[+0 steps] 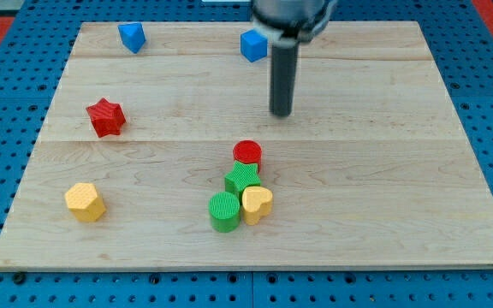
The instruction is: Slide the blue cube to the center of the board
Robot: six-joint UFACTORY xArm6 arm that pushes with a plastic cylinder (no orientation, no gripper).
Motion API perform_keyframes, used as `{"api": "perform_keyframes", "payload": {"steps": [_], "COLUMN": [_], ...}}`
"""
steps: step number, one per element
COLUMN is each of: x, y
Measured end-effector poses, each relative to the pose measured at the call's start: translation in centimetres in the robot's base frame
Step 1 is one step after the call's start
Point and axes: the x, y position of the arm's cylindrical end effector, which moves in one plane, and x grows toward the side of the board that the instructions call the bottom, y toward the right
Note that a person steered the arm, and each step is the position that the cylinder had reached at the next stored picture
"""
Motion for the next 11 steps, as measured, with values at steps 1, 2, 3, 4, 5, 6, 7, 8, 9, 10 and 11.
{"api": "perform_keyframes", "payload": {"steps": [1, 2, 3, 4, 5, 6, 7, 8, 9, 10, 11], "x": [-10.8, -15.6, -13.7, -6.4, -4.9, -10.6, -14.4, -11.3, -2.6, -1.2, -6.1], "y": [2.3, 1.5, -6.1, -8.8, -8.5, -11.1, -6.5, -3.0, -3.0, -3.2, -3.2]}}
